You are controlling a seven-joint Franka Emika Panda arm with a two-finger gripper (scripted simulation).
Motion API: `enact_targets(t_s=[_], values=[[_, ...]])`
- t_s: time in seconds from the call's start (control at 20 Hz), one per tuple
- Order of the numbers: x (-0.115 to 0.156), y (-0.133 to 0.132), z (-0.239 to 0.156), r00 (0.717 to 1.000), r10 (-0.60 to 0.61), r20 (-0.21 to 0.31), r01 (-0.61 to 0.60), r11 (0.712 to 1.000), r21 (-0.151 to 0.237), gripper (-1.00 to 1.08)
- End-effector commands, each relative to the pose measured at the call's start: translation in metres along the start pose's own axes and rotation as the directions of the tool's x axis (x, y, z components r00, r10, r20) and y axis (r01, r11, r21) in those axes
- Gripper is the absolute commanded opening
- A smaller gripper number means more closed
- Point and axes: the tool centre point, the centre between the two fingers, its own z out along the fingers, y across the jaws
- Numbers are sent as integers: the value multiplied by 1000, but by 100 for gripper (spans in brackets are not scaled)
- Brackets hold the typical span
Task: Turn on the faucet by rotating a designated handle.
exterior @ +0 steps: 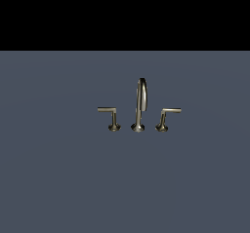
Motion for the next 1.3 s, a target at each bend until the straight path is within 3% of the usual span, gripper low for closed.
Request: enact_targets(t_s=[0.0,0.4,0.75,1.0,1.25], values=[[0,0,0,1000,0,0,0,1000,0,-100],[9,-3,11,999,43,1,-43,999,0,-100],[34,-7,40,988,152,3,-152,988,1,-100],[61,-9,71,964,267,5,-267,964,1,-100],[93,-8,107,918,397,7,-397,918,1,-100]])
